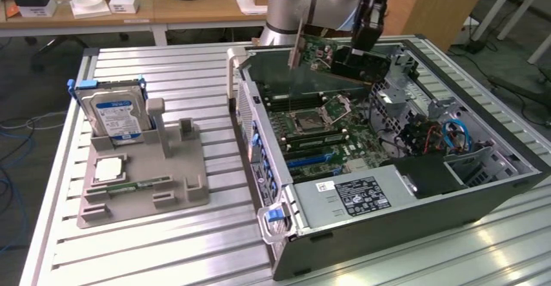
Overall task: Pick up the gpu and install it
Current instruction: 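Insert the gpu into the slot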
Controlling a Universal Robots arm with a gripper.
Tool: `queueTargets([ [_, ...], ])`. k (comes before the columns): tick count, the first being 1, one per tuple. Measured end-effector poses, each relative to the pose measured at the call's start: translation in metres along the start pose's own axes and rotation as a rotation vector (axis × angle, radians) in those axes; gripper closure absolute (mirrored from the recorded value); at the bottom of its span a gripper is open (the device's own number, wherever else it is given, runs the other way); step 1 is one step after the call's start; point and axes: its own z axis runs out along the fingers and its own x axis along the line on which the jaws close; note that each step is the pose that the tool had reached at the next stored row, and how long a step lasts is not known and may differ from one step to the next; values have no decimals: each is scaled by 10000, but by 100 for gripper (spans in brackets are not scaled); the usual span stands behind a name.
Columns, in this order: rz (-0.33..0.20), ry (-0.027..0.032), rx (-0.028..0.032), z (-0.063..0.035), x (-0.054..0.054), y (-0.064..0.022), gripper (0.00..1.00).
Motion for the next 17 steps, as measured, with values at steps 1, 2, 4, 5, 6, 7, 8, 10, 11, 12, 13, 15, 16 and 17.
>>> queueTargets([
  [1,-164,0,-1,2,0,0,74],
  [2,-326,2,-2,4,0,0,74],
  [4,-657,5,-4,8,0,0,74],
  [5,-825,7,-5,10,0,0,74],
  [6,-1002,8,-6,12,0,0,74],
  [7,-1173,9,-7,15,0,0,74],
  [8,-1346,10,-8,17,0,0,74],
  [10,-1691,14,-9,22,0,0,74],
  [11,-1861,16,-10,24,0,0,74],
  [12,-2031,17,-12,26,0,0,74],
  [13,-2205,18,-13,28,0,0,74],
  [15,-2552,21,-15,33,0,0,74],
  [16,-2718,22,-15,35,0,0,74],
  [17,-2882,22,-16,39,0,0,74],
])
